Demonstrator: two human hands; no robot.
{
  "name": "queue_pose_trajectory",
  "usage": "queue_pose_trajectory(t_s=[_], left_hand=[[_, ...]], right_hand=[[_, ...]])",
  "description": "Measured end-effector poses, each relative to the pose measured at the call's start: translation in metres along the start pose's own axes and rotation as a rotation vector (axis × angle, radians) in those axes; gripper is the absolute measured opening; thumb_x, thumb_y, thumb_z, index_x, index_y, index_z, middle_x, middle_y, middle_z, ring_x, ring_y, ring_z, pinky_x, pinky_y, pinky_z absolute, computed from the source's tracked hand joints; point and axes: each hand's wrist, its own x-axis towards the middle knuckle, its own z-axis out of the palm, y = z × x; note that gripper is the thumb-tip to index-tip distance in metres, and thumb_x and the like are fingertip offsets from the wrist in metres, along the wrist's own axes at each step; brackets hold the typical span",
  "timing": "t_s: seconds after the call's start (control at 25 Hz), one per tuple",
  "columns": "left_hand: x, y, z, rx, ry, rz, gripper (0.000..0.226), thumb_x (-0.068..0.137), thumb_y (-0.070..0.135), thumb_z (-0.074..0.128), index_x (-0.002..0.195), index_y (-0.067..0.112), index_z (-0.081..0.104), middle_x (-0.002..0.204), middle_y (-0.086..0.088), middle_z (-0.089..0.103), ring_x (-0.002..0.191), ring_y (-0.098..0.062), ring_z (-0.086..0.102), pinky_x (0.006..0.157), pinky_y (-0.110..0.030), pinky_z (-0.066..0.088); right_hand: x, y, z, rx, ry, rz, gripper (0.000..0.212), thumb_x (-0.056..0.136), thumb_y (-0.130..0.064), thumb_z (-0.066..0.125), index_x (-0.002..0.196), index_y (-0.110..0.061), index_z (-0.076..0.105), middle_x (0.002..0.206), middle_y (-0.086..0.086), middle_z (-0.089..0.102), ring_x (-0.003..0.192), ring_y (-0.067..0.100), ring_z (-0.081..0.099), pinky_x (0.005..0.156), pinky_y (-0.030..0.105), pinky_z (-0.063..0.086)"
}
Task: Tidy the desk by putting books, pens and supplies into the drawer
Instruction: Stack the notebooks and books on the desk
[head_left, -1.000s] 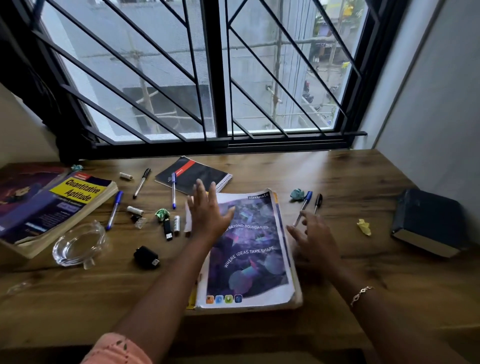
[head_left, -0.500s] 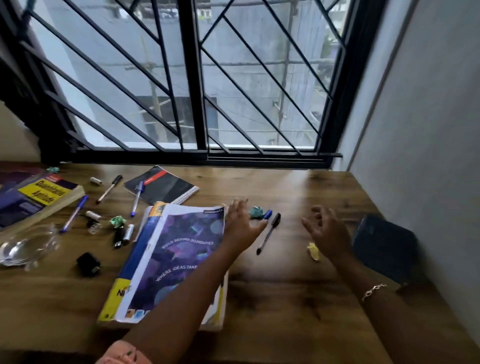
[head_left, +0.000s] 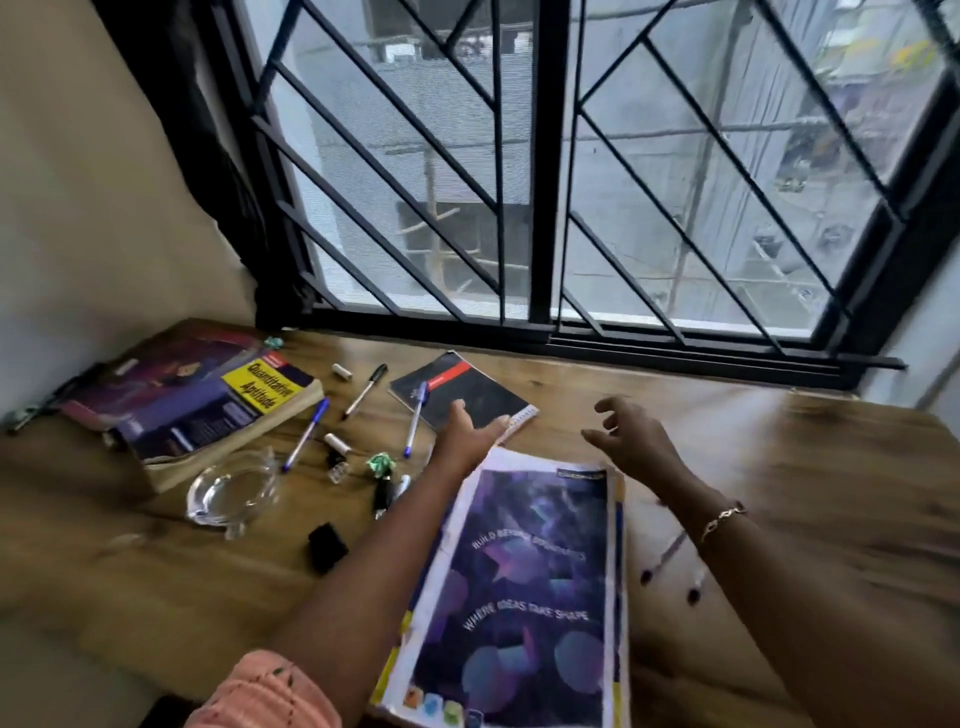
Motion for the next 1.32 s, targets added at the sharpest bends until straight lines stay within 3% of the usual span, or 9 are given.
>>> queue_pose_trajectory(t_s=[0.16, 0.36, 0.48, 0.64, 0.76, 0.92, 1.04, 1.16, 1.32], left_hand=[[0.04, -0.012, -0.017, -0.143, -0.097, -0.159, 0.079, 0.088, 0.044, 0.057, 0.142, -0.007, 0.026, 0.149, -0.019, 0.031, 0.135, -0.03, 0.036, 0.108, -0.035, 0.033], [0.065, -0.017, -0.022, -0.221, -0.219, -0.27, 0.074, 0.091, 0.039, 0.055, 0.143, -0.004, 0.024, 0.145, -0.017, 0.036, 0.126, -0.028, 0.045, 0.083, -0.027, 0.042], [0.07, -0.025, -0.019, -0.138, -0.255, -0.245, 0.071, 0.092, 0.037, 0.055, 0.142, -0.002, 0.025, 0.145, -0.017, 0.035, 0.129, -0.029, 0.042, 0.089, -0.027, 0.038], [0.071, -0.034, -0.024, -0.078, -0.299, -0.211, 0.067, 0.09, 0.039, 0.057, 0.138, -0.001, 0.033, 0.137, -0.016, 0.043, 0.122, -0.029, 0.046, 0.098, -0.036, 0.043], [0.07, -0.039, -0.028, -0.098, -0.318, -0.184, 0.068, 0.088, 0.039, 0.06, 0.138, 0.0, 0.035, 0.139, -0.015, 0.044, 0.122, -0.028, 0.048, 0.097, -0.033, 0.043], [0.065, -0.036, -0.034, -0.103, -0.299, -0.151, 0.065, 0.092, 0.032, 0.056, 0.142, 0.0, 0.029, 0.145, -0.017, 0.038, 0.13, -0.028, 0.041, 0.098, -0.031, 0.038], [0.062, -0.02, -0.046, 0.007, -0.166, 0.009, 0.055, 0.093, 0.026, 0.055, 0.139, 0.004, 0.035, 0.142, -0.016, 0.042, 0.128, -0.028, 0.043, 0.102, -0.034, 0.039], [0.064, 0.003, -0.064, 0.236, 0.192, 0.445, 0.056, 0.091, 0.018, 0.055, 0.141, 0.005, 0.033, 0.153, -0.016, 0.025, 0.144, -0.029, 0.017, 0.115, -0.038, 0.023], [0.062, 0.051, -0.081, 0.438, 0.31, 0.796, 0.067, 0.086, 0.028, 0.061, 0.14, -0.001, 0.034, 0.146, -0.021, 0.034, 0.139, -0.034, 0.026, 0.116, -0.042, 0.017]], right_hand=[[0.053, -0.036, 0.044, -0.041, -0.111, 0.064, 0.046, 0.086, -0.028, 0.063, 0.123, -0.005, 0.05, 0.122, 0.017, 0.057, 0.111, 0.027, 0.054, 0.087, 0.029, 0.041], [0.092, -0.05, 0.079, -0.147, -0.157, 0.133, 0.053, 0.085, -0.029, 0.064, 0.128, -0.004, 0.047, 0.125, 0.017, 0.057, 0.116, 0.031, 0.051, 0.093, 0.035, 0.042], [0.107, -0.051, 0.097, -0.175, -0.252, 0.159, 0.05, 0.079, -0.037, 0.068, 0.116, -0.005, 0.056, 0.118, 0.014, 0.062, 0.107, 0.03, 0.058, 0.09, 0.036, 0.048], [0.11, -0.06, 0.104, -0.294, -0.201, 0.097, 0.049, 0.085, -0.032, 0.063, 0.122, -0.003, 0.052, 0.127, 0.016, 0.054, 0.119, 0.031, 0.048, 0.099, 0.034, 0.037], [0.119, -0.057, 0.1, -0.178, -0.194, 0.212, 0.044, 0.081, -0.023, 0.067, 0.119, -0.005, 0.055, 0.115, 0.016, 0.062, 0.106, 0.032, 0.057, 0.086, 0.035, 0.048], [0.117, -0.071, 0.087, 0.3, -0.163, 0.391, 0.014, 0.087, -0.001, 0.056, 0.097, -0.007, 0.048, 0.084, 0.016, 0.054, 0.078, 0.033, 0.059, 0.046, 0.035, 0.054], [0.113, -0.087, 0.063, 0.328, 0.013, 0.268, 0.021, 0.085, 0.0, 0.057, 0.101, -0.013, 0.055, 0.095, 0.019, 0.057, 0.078, 0.035, 0.064, 0.062, 0.048, 0.058], [0.104, -0.105, 0.019, -0.023, 0.171, 0.076, 0.03, 0.083, -0.01, 0.062, 0.112, -0.018, 0.063, 0.103, 0.017, 0.065, 0.098, 0.035, 0.062, 0.083, 0.038, 0.051], [0.078, -0.131, -0.04, -0.086, 0.28, -0.224, 0.024, 0.08, -0.006, 0.061, 0.098, -0.019, 0.069, 0.093, 0.012, 0.069, 0.091, 0.028, 0.063, 0.077, 0.033, 0.047]])
